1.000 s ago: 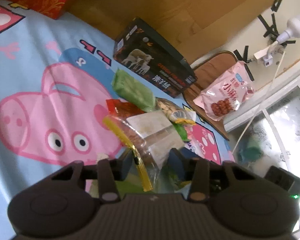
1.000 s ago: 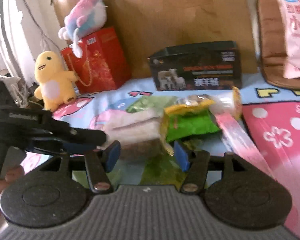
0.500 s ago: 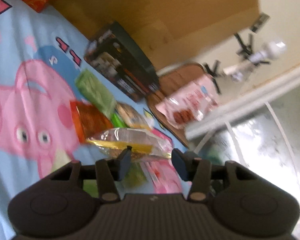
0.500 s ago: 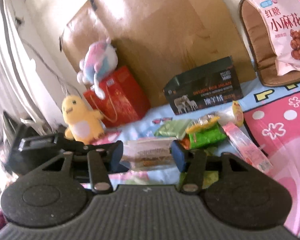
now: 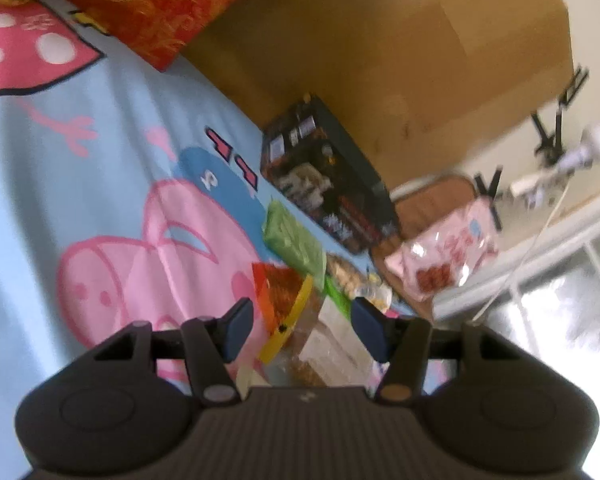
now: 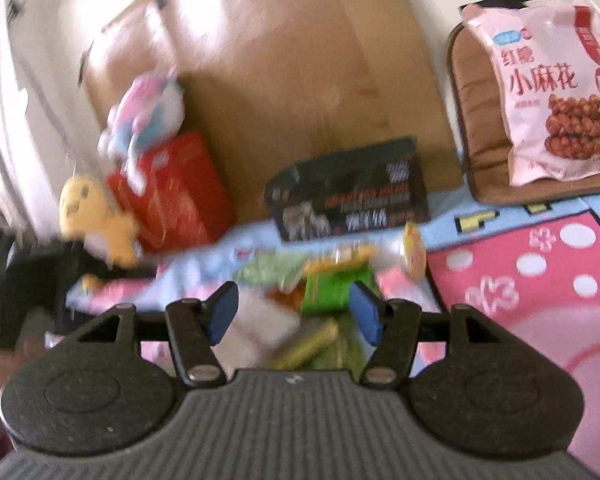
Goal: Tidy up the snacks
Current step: 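Close the left tool on the clear sesame cake bag and lift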
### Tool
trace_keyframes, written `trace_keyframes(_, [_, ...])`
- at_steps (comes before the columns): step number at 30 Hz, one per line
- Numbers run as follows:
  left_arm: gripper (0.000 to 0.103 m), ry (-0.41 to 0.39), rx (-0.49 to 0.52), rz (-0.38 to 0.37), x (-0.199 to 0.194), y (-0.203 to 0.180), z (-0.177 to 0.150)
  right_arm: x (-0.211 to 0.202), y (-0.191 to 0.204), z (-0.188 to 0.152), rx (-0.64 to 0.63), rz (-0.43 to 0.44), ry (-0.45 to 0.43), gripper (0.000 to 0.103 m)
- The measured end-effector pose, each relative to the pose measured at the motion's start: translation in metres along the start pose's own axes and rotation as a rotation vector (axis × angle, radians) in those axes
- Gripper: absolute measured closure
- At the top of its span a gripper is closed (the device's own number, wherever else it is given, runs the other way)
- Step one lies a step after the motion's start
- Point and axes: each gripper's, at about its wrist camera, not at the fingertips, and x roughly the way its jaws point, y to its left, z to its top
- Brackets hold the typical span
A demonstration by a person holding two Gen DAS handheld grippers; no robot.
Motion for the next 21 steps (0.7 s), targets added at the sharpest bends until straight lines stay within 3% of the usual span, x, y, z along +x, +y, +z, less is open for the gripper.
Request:
trace_keyframes(5, [0.044,0.070,0.089,0.034,0.017,-0.012,-0.013,0.008,0.015,-0.018,-0.104,0.033,0.128,0.039])
trace_keyframes(8, [0.043,0.103,0.080,0.054,0.028,-0.006,-0.019,0.020,0.019,-0.024,-0.096,0.077,0.183,0.041])
trace_keyframes(10, [0.055,0.115,0.080,0.038,0.031,-0.004,-0.022,0.030,0.020,-0.026,-0.083,0.088,0.195,0.051])
trace_keyframes(11, [0.060,0.127,0.086,0.031,0.032,-0.006,-0.025,0.034,0.021,-0.027,-0.085,0.084,0.192,0.055])
trace_keyframes(13, [0.061,0.114,0.105,0.031,0.027,-0.011,-0.028,0.038,0.022,-0.025,-0.075,0.079,0.194,0.078])
trace_keyframes(16, [0.068,0.098,0.128,-0.019,0.009,-0.024,-0.030,0.024,0.023,-0.019,-0.068,0.101,0.151,0.080])
trace_keyframes(17, [0.074,0.100,0.133,-0.059,0.003,-0.029,-0.031,0.015,0.026,-0.017,-0.085,0.110,0.122,0.080])
trace_keyframes(19, [0.076,0.122,0.130,-0.121,-0.002,-0.040,-0.032,-0.002,0.030,-0.012,-0.097,0.163,0.079,0.081])
trace_keyframes(21, [0.075,0.106,0.174,-0.109,0.001,-0.057,-0.030,-0.013,0.032,-0.003,-0.077,0.207,0.036,0.081])
